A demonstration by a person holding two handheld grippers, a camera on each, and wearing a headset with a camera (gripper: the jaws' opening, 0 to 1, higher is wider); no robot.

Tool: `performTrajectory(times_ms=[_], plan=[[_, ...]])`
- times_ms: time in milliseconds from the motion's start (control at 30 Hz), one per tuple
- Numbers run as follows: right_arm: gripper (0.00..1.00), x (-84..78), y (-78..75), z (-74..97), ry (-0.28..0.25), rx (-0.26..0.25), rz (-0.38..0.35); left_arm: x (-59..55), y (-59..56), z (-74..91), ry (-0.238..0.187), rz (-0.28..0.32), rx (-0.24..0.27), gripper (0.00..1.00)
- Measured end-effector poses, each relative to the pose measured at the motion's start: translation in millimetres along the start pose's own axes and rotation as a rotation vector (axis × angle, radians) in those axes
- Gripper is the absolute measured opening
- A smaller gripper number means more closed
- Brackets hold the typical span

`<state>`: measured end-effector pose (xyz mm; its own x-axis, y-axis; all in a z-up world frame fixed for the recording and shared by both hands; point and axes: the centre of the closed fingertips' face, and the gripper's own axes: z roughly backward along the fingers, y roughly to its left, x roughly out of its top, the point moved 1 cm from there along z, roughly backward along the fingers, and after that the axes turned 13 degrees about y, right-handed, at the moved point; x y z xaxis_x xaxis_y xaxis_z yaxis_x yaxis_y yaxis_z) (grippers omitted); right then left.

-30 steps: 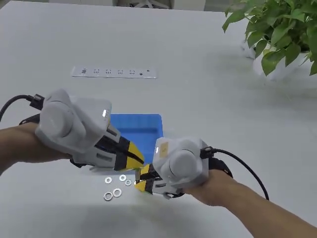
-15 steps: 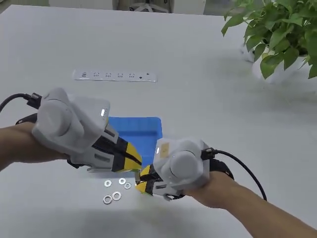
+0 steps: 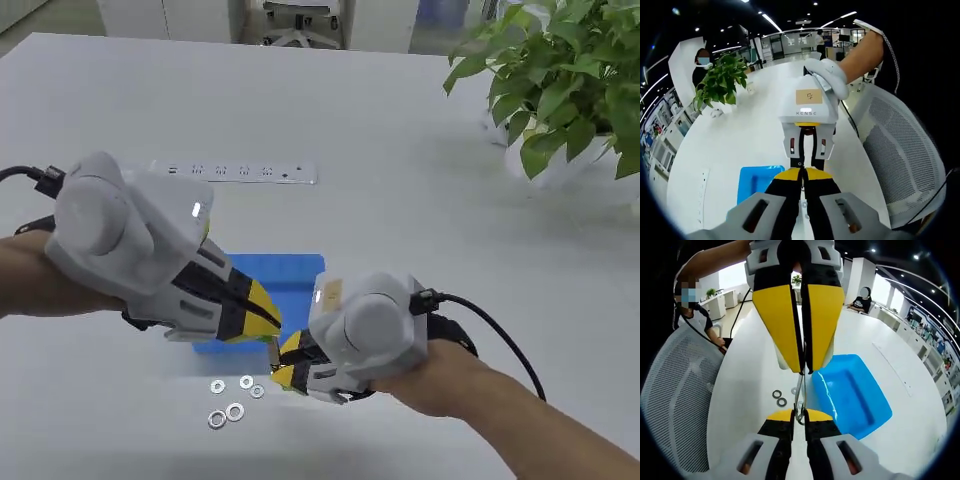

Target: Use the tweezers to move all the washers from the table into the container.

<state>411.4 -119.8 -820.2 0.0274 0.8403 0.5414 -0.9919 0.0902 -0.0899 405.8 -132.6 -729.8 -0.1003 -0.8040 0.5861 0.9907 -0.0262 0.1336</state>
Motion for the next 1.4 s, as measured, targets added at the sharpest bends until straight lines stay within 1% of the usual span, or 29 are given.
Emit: performTrajectory(times_ms=[233,367,533,667,1033,1200,1400], plan=[[0.10,11.5,-6.4,12.2,-0.008,-0.023,0.006,7.4,5.4,14.2,0.003,-0.021,0.017,0.06],[0.10,16.4,-11.2,17.6,-0.004,-0.037,0.017,10.4,9.3,20.2,0.007,-0.031,0.026,0.06],[0.10,20.8,-21.6,22.6,-0.008,-0.049,0.025,14.1,17.5,25.6,0.009,-0.043,0.041,0.06],[0.10,22.2,-30.8,24.2,-0.013,-0.055,0.027,15.0,25.2,26.9,0.010,-0.050,0.048,0.05],[0.10,21.1,-56.5,21.2,-0.016,-0.068,0.030,14.6,48.8,21.7,0.018,-0.074,0.057,0.05],[0.10,17.9,-67.5,16.1,-0.020,-0.063,0.019,11.2,60.0,15.5,0.024,-0.079,0.053,0.05],[0.10,11.5,-76.0,6.7,-0.009,-0.047,0.013,5.4,68.8,4.7,0.031,-0.076,0.046,0.05]])
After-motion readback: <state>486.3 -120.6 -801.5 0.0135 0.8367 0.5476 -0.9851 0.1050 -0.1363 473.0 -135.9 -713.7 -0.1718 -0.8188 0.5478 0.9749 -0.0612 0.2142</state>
